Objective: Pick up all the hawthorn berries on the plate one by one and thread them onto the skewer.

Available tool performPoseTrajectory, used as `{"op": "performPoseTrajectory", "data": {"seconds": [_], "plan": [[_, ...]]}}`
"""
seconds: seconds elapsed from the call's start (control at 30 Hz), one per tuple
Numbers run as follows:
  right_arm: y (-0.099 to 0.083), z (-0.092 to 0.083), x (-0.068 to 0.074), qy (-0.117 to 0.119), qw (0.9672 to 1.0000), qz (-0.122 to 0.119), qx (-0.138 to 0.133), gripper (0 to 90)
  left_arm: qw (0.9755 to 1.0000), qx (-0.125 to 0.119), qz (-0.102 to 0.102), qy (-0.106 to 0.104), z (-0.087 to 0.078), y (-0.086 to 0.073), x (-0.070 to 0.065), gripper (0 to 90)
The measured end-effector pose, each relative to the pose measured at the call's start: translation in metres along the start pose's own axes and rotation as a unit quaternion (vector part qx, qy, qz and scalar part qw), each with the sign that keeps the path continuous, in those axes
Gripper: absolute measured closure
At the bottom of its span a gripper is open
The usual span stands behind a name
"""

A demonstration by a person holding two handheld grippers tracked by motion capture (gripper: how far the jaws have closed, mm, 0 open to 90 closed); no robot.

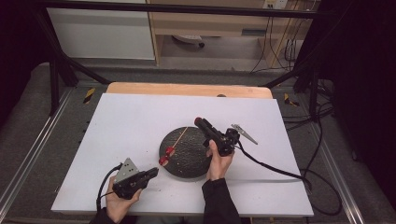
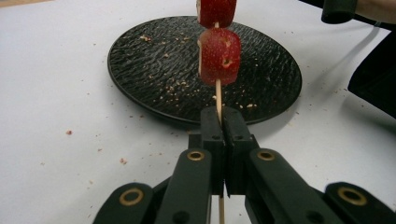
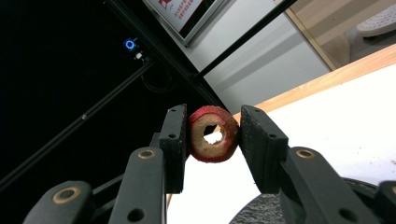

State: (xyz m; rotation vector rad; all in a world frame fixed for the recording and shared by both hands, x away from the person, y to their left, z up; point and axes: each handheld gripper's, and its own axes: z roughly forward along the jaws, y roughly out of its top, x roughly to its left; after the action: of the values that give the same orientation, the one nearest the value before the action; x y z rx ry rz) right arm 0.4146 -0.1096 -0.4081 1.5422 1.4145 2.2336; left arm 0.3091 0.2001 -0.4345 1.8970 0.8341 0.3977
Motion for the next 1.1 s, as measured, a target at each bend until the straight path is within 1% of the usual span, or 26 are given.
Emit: {"op": "performPoseTrajectory", "data": {"seconds": [0.2, 0.47, 0.57, 0.67, 0.83, 1.1], "plan": [[0.003, 0.001, 0.0, 0.007, 0.9998, 0.01, -0.012, 63.1, 1.0, -0.006, 0.0, 0.0, 0.003, 0.005, -0.004, 88.4], [0.009, 0.001, 0.001, 0.016, 0.9993, 0.026, -0.02, 63.1, 0.9999, -0.009, 0.007, -0.002, 0.011, 0.01, -0.012, 88.4], [0.01, 0.0, 0.002, 0.02, 0.9991, 0.026, -0.025, 63.1, 0.9999, -0.015, 0.005, -0.001, 0.014, 0.011, -0.015, 88.4], [0.011, -0.001, 0.003, 0.022, 0.999, 0.028, -0.025, 63.1, 0.9999, -0.014, 0.008, -0.002, 0.017, 0.012, -0.017, 88.4], [0.01, -0.001, 0.003, 0.024, 0.9989, 0.029, -0.026, 63.1, 0.9998, -0.018, 0.003, -0.001, 0.021, 0.013, -0.02, 88.4], [0.009, -0.003, 0.004, 0.03, 0.9987, 0.031, -0.027, 63.1, 0.9997, -0.023, 0.002, 0.003, 0.022, 0.013, -0.02, 88.4]]}}
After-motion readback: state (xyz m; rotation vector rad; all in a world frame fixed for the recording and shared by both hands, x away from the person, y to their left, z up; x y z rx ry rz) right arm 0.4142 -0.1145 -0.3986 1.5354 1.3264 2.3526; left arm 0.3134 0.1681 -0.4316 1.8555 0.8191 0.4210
